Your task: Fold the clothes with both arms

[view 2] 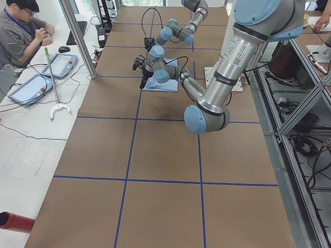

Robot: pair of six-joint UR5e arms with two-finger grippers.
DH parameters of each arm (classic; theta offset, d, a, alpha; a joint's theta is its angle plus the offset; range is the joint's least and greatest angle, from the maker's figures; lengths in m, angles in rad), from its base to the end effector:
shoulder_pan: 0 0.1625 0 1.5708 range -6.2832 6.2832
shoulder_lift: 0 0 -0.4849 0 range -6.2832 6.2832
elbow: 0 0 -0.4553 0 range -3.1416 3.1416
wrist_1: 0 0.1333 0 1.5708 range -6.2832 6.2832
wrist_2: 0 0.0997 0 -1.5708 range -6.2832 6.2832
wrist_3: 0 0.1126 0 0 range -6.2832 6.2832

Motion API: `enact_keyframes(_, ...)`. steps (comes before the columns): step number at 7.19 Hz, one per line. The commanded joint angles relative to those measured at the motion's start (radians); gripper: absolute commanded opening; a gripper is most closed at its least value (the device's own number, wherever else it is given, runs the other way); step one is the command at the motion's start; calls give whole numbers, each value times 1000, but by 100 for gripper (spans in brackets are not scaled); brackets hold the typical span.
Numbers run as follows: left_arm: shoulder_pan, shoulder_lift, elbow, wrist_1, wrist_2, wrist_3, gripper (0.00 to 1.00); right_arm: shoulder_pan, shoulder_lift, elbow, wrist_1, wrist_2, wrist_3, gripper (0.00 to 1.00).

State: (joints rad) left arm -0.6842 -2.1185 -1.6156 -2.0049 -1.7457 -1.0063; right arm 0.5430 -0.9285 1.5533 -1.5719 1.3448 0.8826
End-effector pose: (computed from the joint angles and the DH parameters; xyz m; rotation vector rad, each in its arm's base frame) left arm 0.5300 -0.5790 0.2943 0.4692 0.9235 -0.0190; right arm -0.6071 -0.5516 0.3153 0.5371 -0.3808 -0.0694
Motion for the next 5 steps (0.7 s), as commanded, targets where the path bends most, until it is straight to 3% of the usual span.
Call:
enact_keyframes(1,0,-1,-3,0,2,-1,100,40,3,5,145,187,40,100)
enact_keyframes(3,40,-9,9,9,12,-18,100,96,16,23,151,299,107,100)
enact_keyframes(5,202,-40,13,38,134,-98,100,159,4,39,150,373,90,100)
